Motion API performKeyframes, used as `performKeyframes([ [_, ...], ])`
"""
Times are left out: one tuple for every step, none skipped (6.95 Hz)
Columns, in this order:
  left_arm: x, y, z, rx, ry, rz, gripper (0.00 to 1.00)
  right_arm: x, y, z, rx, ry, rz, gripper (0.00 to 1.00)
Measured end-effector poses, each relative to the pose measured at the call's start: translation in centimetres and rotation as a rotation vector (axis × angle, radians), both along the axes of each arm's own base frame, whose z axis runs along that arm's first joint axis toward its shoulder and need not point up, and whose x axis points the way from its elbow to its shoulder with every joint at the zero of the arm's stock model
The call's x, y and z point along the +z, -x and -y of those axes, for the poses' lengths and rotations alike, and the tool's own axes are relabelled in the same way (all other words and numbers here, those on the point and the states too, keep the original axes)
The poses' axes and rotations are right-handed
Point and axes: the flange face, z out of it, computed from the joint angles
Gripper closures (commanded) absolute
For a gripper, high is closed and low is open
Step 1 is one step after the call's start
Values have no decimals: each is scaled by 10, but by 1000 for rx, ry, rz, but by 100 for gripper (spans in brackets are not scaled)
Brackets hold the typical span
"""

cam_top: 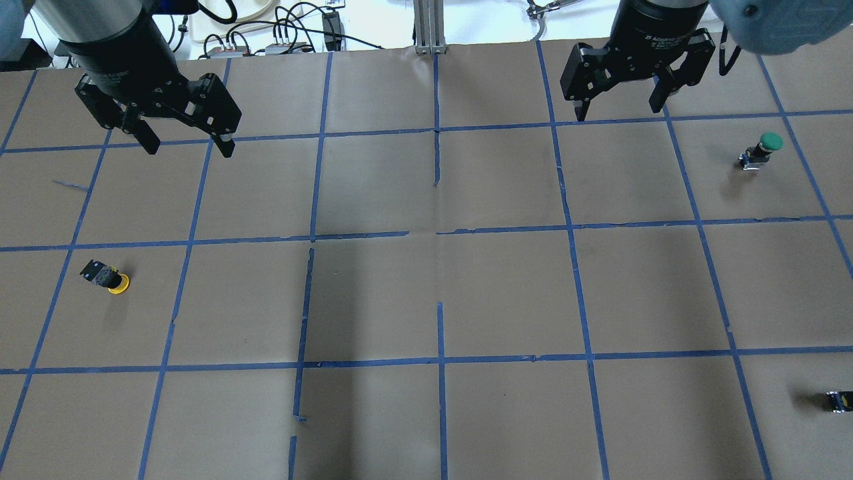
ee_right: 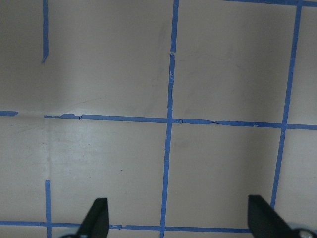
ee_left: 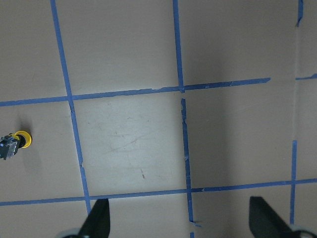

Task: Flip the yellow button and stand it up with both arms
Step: 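Move the left gripper toward the yellow-capped button lying on its side, then lower the left gripper over the yellow button's metal base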

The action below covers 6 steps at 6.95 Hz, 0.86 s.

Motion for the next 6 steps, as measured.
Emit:
performKeyframes([
  [-10, -11, 6, 6, -20, 15, 0, 0, 0, 0, 0, 0, -2, 1],
  [-20, -35, 12, 10, -43, 35, 1, 0, 0, 0, 0, 1, -5, 1],
  [-28, -66, 16, 8, -66, 37, 1, 0, 1, 0, 0, 1, -5, 1],
  [-44, -101, 18, 18, -91, 26, 1, 0, 1, 0, 0, 1, -6, 1],
  [-65, -130, 20, 26, -89, 20, 1, 0, 1, 0, 0, 1, -6, 1],
  [-89, -154, 21, -17, -58, 20, 1, 0, 1, 0, 0, 1, -7, 1],
])
